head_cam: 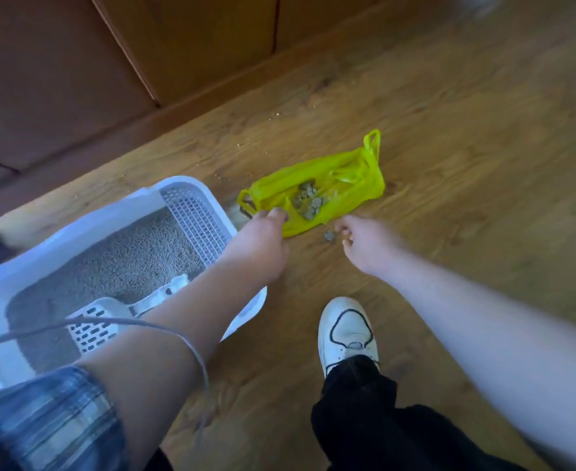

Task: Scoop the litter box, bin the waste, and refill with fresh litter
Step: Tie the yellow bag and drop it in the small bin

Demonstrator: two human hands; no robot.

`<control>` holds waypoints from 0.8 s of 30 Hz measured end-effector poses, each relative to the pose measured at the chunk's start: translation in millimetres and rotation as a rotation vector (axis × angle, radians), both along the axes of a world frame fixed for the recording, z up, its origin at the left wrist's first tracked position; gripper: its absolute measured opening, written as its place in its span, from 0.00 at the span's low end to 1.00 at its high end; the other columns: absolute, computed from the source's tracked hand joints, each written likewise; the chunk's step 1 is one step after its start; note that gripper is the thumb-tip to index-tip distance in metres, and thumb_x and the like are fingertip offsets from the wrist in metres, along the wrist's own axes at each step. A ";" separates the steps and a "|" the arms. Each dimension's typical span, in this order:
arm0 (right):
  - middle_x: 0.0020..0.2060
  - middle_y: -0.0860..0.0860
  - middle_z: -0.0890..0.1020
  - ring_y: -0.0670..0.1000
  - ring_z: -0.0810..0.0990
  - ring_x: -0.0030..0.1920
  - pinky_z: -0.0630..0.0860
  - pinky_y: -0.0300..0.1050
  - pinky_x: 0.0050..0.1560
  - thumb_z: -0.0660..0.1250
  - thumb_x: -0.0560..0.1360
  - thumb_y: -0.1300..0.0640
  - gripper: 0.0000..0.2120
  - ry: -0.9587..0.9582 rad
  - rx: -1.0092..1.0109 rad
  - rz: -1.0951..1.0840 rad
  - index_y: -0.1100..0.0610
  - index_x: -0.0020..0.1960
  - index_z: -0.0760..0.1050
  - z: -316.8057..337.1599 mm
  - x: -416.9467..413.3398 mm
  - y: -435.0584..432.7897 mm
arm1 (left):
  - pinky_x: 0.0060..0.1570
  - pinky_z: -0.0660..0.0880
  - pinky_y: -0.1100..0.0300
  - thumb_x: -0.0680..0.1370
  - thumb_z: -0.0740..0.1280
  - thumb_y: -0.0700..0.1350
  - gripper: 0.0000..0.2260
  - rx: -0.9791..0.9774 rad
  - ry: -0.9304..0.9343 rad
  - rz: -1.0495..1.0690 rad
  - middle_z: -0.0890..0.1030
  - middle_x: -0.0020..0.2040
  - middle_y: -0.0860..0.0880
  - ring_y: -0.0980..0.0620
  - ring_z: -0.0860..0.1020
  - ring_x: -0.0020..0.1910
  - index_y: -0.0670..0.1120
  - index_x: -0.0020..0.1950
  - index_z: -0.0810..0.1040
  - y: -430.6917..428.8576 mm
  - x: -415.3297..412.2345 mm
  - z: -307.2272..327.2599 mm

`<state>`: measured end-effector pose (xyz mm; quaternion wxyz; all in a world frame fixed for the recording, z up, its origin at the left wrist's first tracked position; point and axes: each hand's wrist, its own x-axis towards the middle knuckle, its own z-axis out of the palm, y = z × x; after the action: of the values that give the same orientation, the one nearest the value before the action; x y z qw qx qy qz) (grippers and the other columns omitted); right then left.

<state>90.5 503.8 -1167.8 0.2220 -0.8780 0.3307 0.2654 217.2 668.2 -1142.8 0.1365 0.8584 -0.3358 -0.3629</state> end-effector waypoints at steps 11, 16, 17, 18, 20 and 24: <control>0.56 0.54 0.69 0.60 0.76 0.44 0.78 0.57 0.42 0.62 0.80 0.61 0.08 -0.131 -0.030 0.126 0.52 0.58 0.73 -83.5 6.9 -4.5 | 0.44 0.71 0.51 0.77 0.61 0.34 0.23 0.143 -0.026 0.346 0.64 0.68 0.39 0.41 0.75 0.44 0.43 0.71 0.63 -45.1 30.1 -35.2; 0.51 0.52 0.70 0.56 0.73 0.37 0.78 0.57 0.37 0.62 0.79 0.58 0.02 -0.218 -0.003 0.153 0.52 0.50 0.71 -73.7 16.9 -5.3 | 0.43 0.71 0.53 0.77 0.62 0.33 0.28 0.209 -0.041 0.388 0.61 0.72 0.38 0.41 0.74 0.48 0.45 0.75 0.57 -46.8 45.0 -45.3; 0.51 0.51 0.70 0.55 0.74 0.36 0.78 0.55 0.35 0.62 0.79 0.57 0.01 -0.262 -0.019 0.152 0.51 0.50 0.71 -67.7 19.9 -5.0 | 0.41 0.71 0.53 0.77 0.62 0.33 0.31 0.218 -0.026 0.396 0.59 0.74 0.38 0.41 0.74 0.47 0.48 0.76 0.55 -45.6 48.0 -48.3; 0.50 0.50 0.70 0.54 0.74 0.35 0.77 0.53 0.34 0.63 0.79 0.56 0.02 -0.316 -0.032 0.140 0.51 0.50 0.71 -61.3 23.5 -5.3 | 0.40 0.72 0.53 0.76 0.62 0.32 0.33 0.226 -0.020 0.393 0.57 0.76 0.39 0.40 0.75 0.49 0.50 0.77 0.53 -44.7 50.5 -50.1; 0.51 0.49 0.72 0.51 0.73 0.36 0.70 0.48 0.34 0.64 0.78 0.57 0.03 -0.428 -0.032 0.079 0.52 0.51 0.72 -50.6 33.8 -9.8 | 0.40 0.73 0.52 0.76 0.62 0.32 0.36 0.238 -0.014 0.358 0.56 0.77 0.41 0.39 0.77 0.57 0.52 0.79 0.51 -45.1 54.6 -52.7; 0.56 0.53 0.75 0.56 0.78 0.48 0.73 0.50 0.43 0.67 0.78 0.56 0.10 -0.466 0.034 -0.039 0.55 0.58 0.73 -52.8 54.7 -21.8 | 0.42 0.72 0.52 0.77 0.63 0.32 0.29 0.322 -0.042 0.292 0.66 0.70 0.38 0.38 0.76 0.58 0.46 0.75 0.58 -50.0 58.8 -59.5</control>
<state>145.2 482.0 -1220.6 0.3122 -0.9051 0.2831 0.0567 276.0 618.1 -1202.3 0.0420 0.9160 -0.1482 -0.3703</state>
